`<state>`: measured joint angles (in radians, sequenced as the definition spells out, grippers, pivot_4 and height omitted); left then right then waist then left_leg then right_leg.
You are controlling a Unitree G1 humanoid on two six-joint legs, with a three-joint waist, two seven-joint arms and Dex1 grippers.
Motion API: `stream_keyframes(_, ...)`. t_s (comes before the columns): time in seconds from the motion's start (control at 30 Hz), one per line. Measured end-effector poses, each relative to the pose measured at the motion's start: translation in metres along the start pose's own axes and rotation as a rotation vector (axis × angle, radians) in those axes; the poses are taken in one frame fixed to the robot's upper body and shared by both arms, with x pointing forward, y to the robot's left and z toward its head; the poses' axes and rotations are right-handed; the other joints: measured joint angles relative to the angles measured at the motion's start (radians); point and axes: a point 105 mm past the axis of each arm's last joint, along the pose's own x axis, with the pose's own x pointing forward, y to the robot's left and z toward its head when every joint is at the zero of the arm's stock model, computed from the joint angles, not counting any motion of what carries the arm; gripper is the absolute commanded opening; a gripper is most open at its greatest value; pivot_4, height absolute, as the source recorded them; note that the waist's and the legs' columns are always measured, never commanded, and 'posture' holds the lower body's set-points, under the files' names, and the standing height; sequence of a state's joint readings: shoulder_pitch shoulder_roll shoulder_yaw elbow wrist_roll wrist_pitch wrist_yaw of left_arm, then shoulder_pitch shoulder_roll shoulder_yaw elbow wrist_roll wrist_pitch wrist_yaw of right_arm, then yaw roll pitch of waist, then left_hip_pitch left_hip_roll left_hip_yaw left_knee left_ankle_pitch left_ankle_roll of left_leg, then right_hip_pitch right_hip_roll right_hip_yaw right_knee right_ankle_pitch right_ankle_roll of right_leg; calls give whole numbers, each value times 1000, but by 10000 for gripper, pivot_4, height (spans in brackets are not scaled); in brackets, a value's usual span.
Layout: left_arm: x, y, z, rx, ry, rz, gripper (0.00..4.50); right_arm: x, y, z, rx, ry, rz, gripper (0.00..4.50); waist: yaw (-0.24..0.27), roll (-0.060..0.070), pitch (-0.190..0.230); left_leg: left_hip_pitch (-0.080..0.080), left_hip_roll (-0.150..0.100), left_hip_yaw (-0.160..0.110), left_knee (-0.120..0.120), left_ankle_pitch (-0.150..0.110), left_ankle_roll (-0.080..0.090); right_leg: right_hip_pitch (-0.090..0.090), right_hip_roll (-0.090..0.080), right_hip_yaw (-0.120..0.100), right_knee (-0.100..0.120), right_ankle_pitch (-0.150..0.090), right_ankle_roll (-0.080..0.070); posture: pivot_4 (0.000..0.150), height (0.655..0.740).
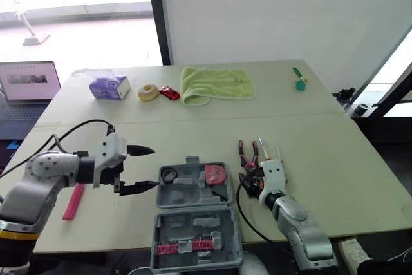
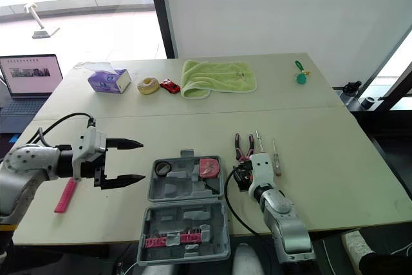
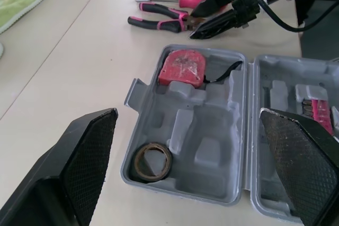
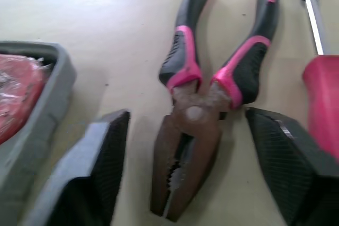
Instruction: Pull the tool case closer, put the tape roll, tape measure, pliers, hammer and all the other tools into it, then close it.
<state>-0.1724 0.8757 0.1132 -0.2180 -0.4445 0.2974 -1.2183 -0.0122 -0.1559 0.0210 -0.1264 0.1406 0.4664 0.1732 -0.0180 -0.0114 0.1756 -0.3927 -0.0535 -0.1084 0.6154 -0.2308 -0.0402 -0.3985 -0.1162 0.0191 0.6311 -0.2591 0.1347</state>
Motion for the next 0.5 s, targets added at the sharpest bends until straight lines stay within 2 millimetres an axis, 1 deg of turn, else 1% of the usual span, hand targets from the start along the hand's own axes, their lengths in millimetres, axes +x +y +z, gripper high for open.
stream_keyframes(0.07,0,1,0,1,-1,3,45000,1,-3,-1,3,-6,-10,10891,0,0,0,0,0,0,0,0,0,0,0,0,0,0,0,1500,7400)
stream_keyframes(0.1,0,1,0,1,-1,3,45000,1,-3,-1,2,-9,-11,9534,-1,0,0,0,0,0,0,0,0,0,0,0,0,0,0,1500,7400)
stream_keyframes(0.33,1,4,2,11,-10,13,45000,2,-2,-2,-10,-22,2,9592,-2,0,0,0,0,0,0,0,0,0,0,0,0,0,0,1500,7400)
stream_keyframes(0.4,0,6,0,8,-11,24,45000,1,-3,0,-16,-28,11,9592,-2,0,0,0,0,0,0,0,0,0,0,0,0,0,0,1500,7400)
stream_keyframes(0.43,0,7,-2,6,-12,32,45000,1,-3,2,-24,-34,18,9592,-2,1,0,0,0,0,0,0,0,0,0,0,0,0,0,1500,7400)
stream_keyframes(0.5,-1,9,-6,-3,-7,51,45000,-2,-4,14,-71,-64,48,9592,-2,2,1,0,0,1,0,0,0,-1,0,1,0,0,0,1500,7400)
